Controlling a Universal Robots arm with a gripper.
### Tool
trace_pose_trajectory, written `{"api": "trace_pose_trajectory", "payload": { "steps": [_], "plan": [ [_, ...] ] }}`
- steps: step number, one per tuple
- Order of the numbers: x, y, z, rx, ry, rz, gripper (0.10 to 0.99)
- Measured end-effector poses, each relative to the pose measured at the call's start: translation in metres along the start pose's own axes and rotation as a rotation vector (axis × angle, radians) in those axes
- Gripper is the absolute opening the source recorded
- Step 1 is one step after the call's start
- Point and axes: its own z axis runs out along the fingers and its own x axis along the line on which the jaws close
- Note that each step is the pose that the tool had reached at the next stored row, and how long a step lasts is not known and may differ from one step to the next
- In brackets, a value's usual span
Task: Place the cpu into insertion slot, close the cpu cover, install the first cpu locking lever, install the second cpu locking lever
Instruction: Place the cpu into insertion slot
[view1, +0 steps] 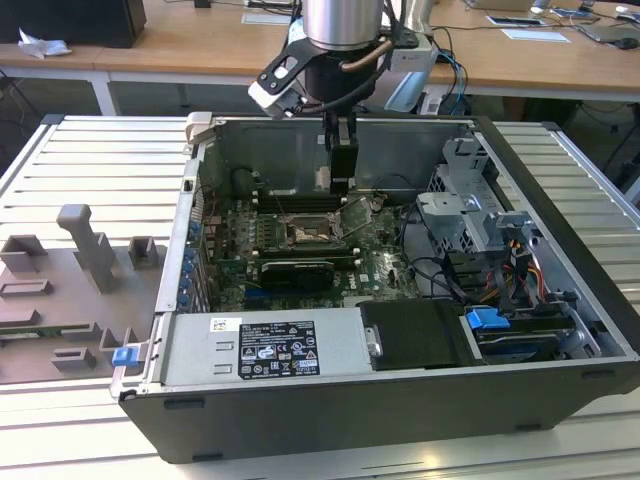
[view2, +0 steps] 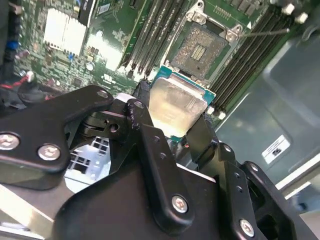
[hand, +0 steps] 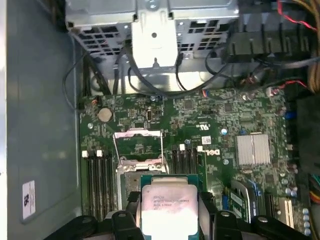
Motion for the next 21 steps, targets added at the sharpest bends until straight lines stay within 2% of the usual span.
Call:
{"api": "trace_pose_trajectory", "payload": {
  "steps": [3, 6, 9, 11, 15, 19, 21],
  "plan": [
    [-0.0001, -0.0005, 0.0061, 0.001, 0.0058, -0.072, 0.541],
    [-0.0002, -0.001, 0.0121, 0.002, 0.0089, -0.108, 0.541],
    [-0.0003, -0.0015, 0.0147, 0.002, 0.009, -0.108, 0.541],
    [-0.0005, -0.0061, 0.0193, 0.002, 0.0113, -0.11, 0.541],
    [0.0031, -0.013, 0.0334, 0.002, 0.0126, -0.114, 0.541],
    [0.0071, -0.0168, 0.0478, 0.001, 0.0085, -0.077, 0.541],
    [0.0073, -0.0194, 0.0513, 0.001, 0.0084, -0.076, 0.541]
  ]
}}
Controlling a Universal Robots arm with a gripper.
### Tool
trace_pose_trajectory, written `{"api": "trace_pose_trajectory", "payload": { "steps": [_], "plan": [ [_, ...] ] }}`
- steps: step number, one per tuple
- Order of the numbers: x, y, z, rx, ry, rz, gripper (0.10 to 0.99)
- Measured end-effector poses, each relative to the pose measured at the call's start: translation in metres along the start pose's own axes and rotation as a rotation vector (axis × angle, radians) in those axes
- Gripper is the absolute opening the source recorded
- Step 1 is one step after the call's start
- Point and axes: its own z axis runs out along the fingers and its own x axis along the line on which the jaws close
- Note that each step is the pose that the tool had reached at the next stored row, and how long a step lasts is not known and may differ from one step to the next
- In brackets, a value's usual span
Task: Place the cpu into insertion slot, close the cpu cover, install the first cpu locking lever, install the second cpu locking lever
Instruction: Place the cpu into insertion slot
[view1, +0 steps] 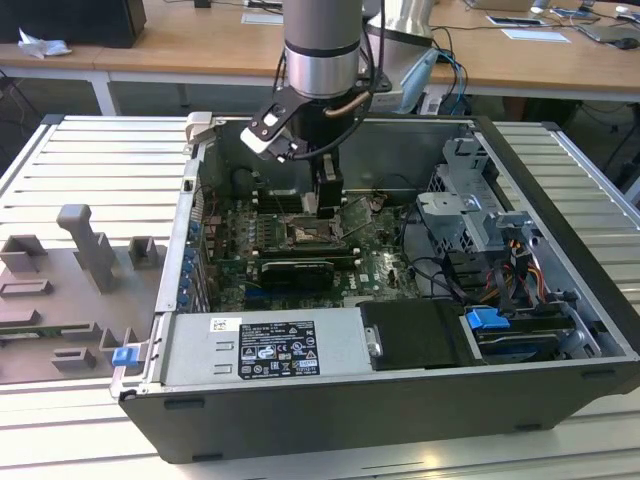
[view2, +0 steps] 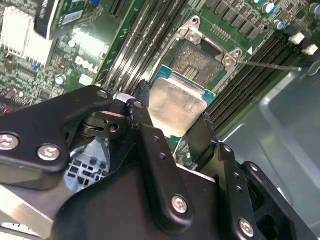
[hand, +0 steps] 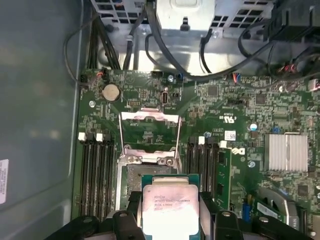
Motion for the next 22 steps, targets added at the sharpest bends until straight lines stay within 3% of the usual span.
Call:
{"api": "trace_pose_trajectory", "payload": {
  "steps": [3, 12, 22],
  "plan": [
    [0.0013, -0.0038, 0.0064, 0.0, -0.0001, 0.001, 0.541],
    [0.0078, -0.0061, 0.0261, -0.001, -0.0031, 0.039, 0.541],
    [0.0238, -0.0114, 0.0497, -0.001, -0.0033, 0.039, 0.541]
  ]
}}
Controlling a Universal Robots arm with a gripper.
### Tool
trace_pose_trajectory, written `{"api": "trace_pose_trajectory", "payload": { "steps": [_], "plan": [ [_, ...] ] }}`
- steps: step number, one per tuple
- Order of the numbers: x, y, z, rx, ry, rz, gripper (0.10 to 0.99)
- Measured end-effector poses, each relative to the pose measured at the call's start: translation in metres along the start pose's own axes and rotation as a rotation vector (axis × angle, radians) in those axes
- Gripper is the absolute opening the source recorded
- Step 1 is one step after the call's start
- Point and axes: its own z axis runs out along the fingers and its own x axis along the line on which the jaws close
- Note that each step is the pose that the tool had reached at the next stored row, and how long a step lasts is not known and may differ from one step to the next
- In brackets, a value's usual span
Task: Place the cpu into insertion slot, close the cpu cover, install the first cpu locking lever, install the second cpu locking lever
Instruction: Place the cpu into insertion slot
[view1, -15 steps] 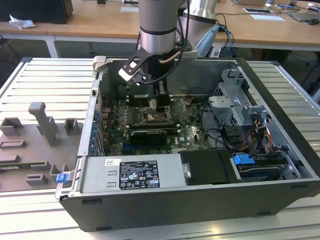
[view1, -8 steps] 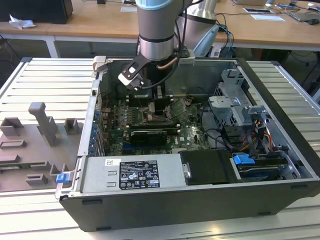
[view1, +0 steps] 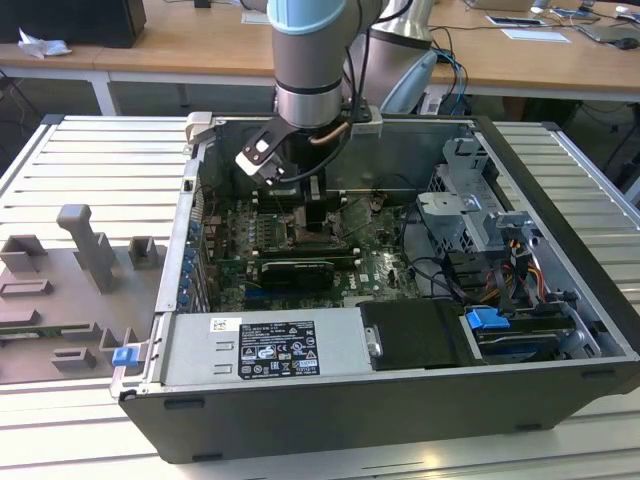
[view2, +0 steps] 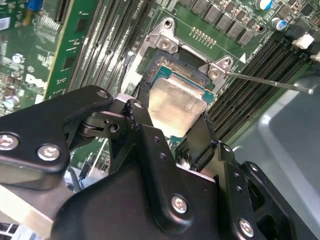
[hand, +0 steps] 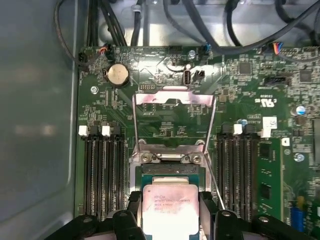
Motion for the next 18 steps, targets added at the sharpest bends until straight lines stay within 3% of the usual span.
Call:
{"api": "trace_pose_trajectory", "payload": {
  "steps": [5, 18],
  "plan": [
    [0.0, -0.001, 0.009, 0.0, -0.0007, 0.01, 0.541],
    [-0.0003, 0.0003, 0.0199, 0.004, -0.0022, 0.021, 0.541]
  ]
}}
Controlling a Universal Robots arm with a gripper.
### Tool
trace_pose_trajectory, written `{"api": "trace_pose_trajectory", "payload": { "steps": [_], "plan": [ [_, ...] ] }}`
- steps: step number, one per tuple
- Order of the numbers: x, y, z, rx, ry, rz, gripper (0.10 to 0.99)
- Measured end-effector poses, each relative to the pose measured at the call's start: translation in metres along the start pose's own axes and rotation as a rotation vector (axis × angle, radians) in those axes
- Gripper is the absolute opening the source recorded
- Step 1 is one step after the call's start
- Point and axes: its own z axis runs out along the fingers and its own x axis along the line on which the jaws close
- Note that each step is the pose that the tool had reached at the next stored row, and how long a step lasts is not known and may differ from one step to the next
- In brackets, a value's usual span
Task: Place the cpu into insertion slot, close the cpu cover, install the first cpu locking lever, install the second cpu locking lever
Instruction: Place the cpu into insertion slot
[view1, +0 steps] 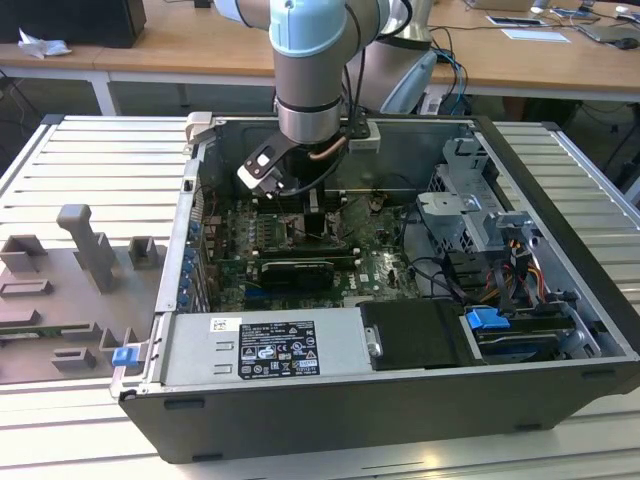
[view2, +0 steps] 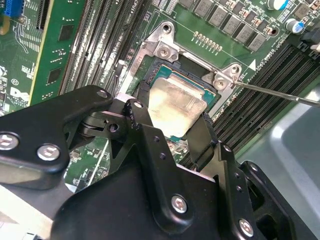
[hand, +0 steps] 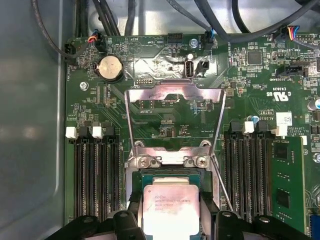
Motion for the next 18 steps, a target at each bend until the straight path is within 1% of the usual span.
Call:
{"api": "trace_pose_trajectory", "payload": {
  "steps": [5, 17, 18],
  "plan": [
    [0.0, 0.0002, 0.0016, 0.0, 0.0001, 0.0, 0.541],
    [0.0001, 0.0003, 0.0025, 0.0, 0.0006, 0.0, 0.541],
    [0.0, 0.0003, 0.0025, 0.0, 0.0003, 0.0, 0.612]
  ]
}}
